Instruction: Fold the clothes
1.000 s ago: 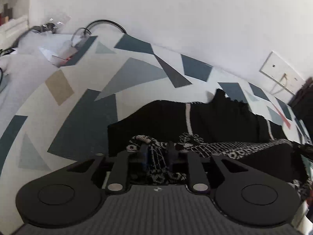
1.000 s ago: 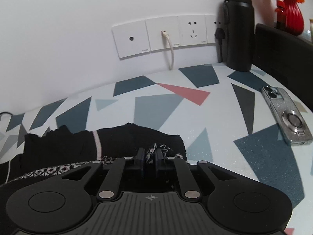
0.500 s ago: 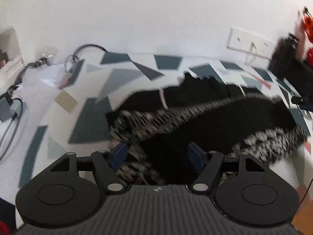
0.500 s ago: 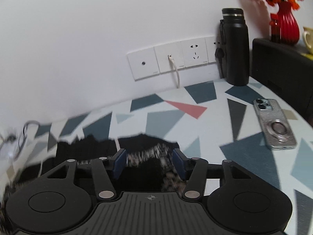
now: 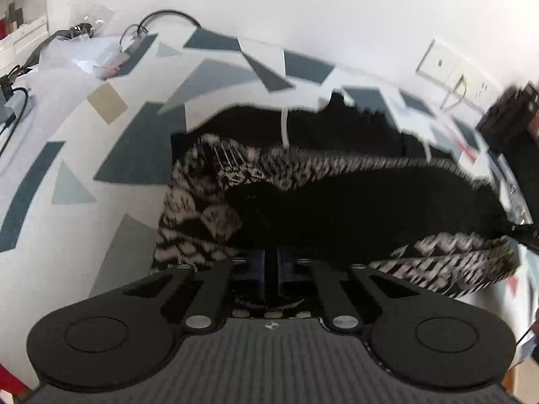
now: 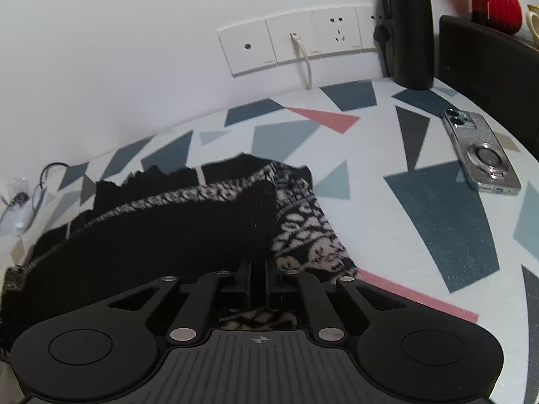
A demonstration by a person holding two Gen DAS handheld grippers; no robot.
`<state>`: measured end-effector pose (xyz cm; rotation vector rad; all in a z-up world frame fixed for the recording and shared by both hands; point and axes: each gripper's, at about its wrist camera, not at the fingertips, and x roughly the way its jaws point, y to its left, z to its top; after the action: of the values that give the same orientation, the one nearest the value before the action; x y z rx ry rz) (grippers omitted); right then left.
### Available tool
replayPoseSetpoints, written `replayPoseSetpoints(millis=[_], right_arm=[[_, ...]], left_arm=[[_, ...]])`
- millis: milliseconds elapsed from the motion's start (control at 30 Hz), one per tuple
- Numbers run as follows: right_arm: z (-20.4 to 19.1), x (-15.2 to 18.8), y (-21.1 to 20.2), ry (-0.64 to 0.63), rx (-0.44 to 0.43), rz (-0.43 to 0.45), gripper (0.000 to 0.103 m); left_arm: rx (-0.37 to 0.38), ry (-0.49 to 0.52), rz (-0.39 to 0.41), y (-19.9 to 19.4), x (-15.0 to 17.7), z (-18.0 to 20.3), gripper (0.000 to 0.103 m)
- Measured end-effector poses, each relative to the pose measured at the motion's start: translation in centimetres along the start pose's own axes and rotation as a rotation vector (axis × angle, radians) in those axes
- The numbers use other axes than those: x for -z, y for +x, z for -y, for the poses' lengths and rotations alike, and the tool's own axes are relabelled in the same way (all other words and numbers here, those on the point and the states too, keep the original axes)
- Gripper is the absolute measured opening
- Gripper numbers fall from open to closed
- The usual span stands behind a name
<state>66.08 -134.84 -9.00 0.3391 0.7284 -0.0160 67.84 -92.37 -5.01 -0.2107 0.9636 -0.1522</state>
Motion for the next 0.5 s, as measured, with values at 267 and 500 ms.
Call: replayPoseSetpoints(millis=[267, 500], right_arm=[[-0.9, -6.2, 1.2, 0.077, -0.076, 0.075, 0.005], [-2.7, -11.2, 7.3, 0.081, -0.030, 0.064, 0.005]], left_arm=[[-0.012, 0.038, 0.117, 0.8, -6.4, 0.3, 0.006], [-0.029, -0.032, 0.136, 6.4, -12.6, -1.0, 0.006]])
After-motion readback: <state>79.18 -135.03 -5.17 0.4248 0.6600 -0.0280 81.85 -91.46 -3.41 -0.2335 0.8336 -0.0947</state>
